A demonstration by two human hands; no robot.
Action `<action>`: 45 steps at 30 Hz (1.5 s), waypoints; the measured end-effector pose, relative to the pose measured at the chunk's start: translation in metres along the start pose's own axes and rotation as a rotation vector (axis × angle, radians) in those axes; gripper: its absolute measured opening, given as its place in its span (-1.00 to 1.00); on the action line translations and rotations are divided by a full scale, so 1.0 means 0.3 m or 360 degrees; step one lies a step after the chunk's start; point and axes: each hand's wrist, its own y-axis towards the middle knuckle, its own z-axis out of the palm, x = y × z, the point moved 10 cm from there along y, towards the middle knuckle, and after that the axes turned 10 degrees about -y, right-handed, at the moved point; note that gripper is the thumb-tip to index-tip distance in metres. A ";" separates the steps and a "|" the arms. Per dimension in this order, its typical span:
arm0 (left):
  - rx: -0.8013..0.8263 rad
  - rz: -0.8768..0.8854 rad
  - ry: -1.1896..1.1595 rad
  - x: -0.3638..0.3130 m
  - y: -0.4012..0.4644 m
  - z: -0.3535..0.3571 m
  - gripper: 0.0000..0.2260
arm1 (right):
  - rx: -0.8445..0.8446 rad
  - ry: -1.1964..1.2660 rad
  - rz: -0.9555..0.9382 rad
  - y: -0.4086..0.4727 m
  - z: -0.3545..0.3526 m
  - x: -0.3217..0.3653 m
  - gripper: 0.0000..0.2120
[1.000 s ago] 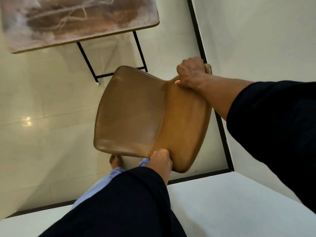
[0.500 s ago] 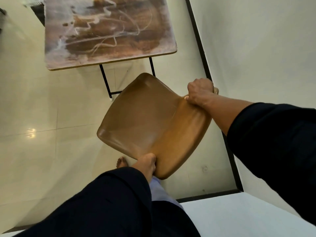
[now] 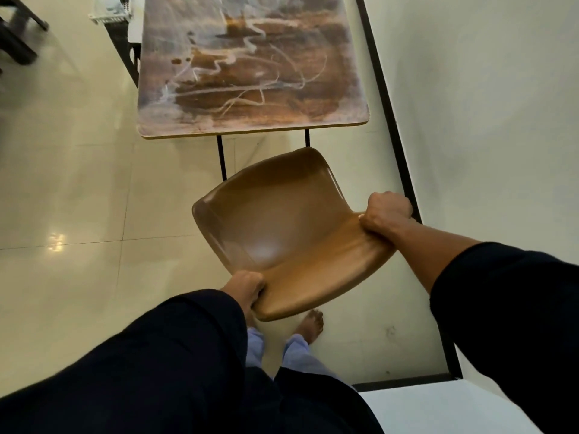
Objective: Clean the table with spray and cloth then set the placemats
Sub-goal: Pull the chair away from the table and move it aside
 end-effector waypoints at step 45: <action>-0.0480 0.0145 0.0740 -0.371 -0.123 -0.482 -0.78 | 0.0367 0.0387 -0.0197 -0.091 0.056 0.316 -0.55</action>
